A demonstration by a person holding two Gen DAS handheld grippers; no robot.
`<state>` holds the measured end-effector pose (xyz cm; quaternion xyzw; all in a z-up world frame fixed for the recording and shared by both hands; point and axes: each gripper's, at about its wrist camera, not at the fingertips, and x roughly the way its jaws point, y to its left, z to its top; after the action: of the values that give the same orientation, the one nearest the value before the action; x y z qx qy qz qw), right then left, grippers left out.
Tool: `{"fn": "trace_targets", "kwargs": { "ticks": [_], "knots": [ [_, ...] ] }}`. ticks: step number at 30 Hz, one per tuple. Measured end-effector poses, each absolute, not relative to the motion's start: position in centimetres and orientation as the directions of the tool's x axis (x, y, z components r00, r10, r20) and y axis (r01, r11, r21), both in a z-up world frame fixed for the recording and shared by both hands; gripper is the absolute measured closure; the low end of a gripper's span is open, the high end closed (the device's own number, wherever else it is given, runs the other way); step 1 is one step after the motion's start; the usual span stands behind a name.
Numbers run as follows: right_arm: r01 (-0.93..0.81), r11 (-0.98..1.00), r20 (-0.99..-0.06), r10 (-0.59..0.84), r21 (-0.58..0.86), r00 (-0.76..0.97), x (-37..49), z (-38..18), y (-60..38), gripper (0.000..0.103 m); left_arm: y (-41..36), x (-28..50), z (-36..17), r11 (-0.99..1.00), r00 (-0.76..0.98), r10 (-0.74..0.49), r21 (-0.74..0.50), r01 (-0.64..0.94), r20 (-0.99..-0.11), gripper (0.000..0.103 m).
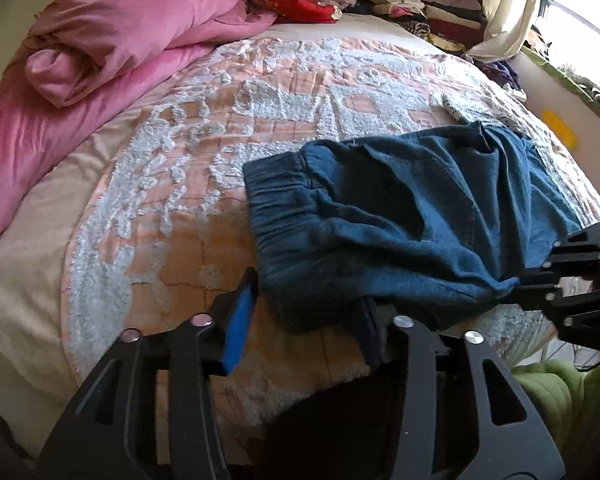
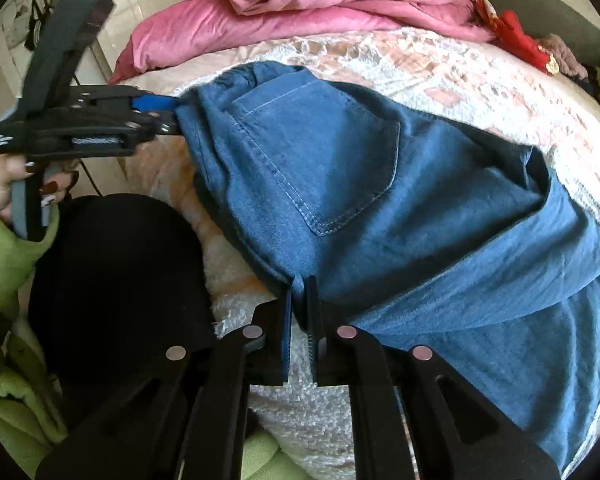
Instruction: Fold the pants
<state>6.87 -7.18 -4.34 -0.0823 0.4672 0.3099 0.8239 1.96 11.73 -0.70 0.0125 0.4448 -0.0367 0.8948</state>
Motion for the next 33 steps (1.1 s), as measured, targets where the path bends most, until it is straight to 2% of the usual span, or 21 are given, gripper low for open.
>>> {"fn": "trace_targets", "kwargs": {
  "ticks": [3, 9, 16, 28, 33],
  "knots": [
    [-0.580, 0.797, -0.823, 0.438, 0.169, 0.361, 7.0, -4.7, -7.2, 0.093, 11.6, 1.5, 0.2, 0.997, 0.615, -0.032, 0.015, 0.071, -0.788, 0.049],
    [-0.574, 0.793, -0.822, 0.456, 0.203, 0.340, 7.1, -4.9, -7.2, 0.084, 11.1, 0.8, 1.8, 0.999, 0.638, -0.030, 0.005, 0.053, -0.769, 0.044],
    [-0.579, 0.790, -0.821, 0.459, 0.203, 0.339, 6.4, -4.7, -7.2, 0.078, 11.0, 0.1, 3.4, 1.000, 0.660, -0.002, 0.016, 0.020, -0.751, 0.044],
    [-0.541, 0.812, -0.750, 0.496, 0.220, 0.438, 6.8, -0.9, -8.6, 0.074, 9.7, 0.6, 3.6, 0.999, 0.654, -0.009, 0.024, 0.042, -0.756, 0.044],
    [-0.497, 0.833, -0.764, 0.480, 0.242, 0.431, 8.1, -1.9, -9.0, 0.074, 8.9, 1.6, 2.6, 0.998, 0.637, -0.025, 0.020, 0.064, -0.770, 0.044]
  ]
}}
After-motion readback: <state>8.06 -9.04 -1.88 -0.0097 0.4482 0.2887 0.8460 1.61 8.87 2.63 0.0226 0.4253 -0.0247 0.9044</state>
